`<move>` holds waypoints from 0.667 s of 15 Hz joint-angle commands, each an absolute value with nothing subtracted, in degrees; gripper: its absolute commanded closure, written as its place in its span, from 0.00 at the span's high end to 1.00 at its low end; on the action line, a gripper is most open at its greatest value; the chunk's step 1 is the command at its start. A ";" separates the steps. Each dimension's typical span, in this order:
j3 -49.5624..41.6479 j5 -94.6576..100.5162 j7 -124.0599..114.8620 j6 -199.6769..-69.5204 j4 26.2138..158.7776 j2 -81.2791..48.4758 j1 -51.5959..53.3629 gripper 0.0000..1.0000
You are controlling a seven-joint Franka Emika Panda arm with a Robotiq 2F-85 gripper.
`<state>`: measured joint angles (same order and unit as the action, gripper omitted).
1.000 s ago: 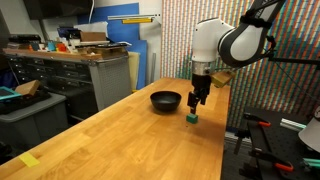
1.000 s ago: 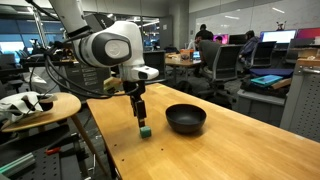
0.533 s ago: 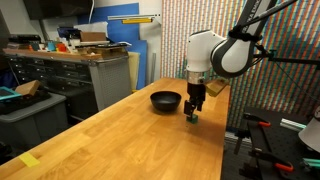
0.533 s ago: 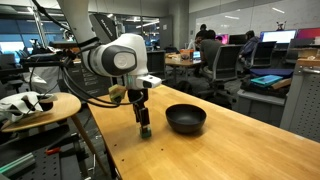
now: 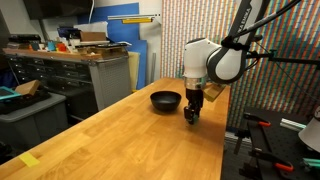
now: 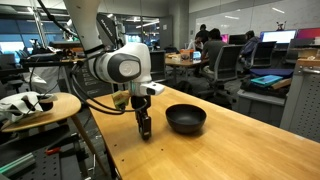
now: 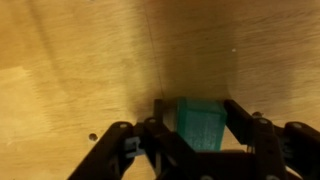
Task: Put the block in the bowl
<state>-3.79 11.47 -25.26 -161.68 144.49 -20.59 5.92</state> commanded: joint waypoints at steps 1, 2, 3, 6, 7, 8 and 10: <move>-5.11 9.58 -22.83 -162.33 143.77 -20.60 7.42 0.35; -5.24 9.43 -22.81 -162.22 144.06 -19.96 7.56 0.27; -5.31 9.36 -22.74 -162.07 144.51 -19.13 7.68 0.20; -6.50 10.24 -23.34 -161.76 146.48 -16.04 8.15 0.18; -6.83 10.42 -23.51 -161.61 147.52 -14.56 8.24 0.18; -7.14 10.61 -23.68 -161.43 148.27 -13.36 8.30 0.18; -7.57 11.10 -23.86 -160.67 150.02 -10.16 8.14 0.18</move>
<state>-5.71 10.71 -24.53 -161.60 146.01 -16.75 6.90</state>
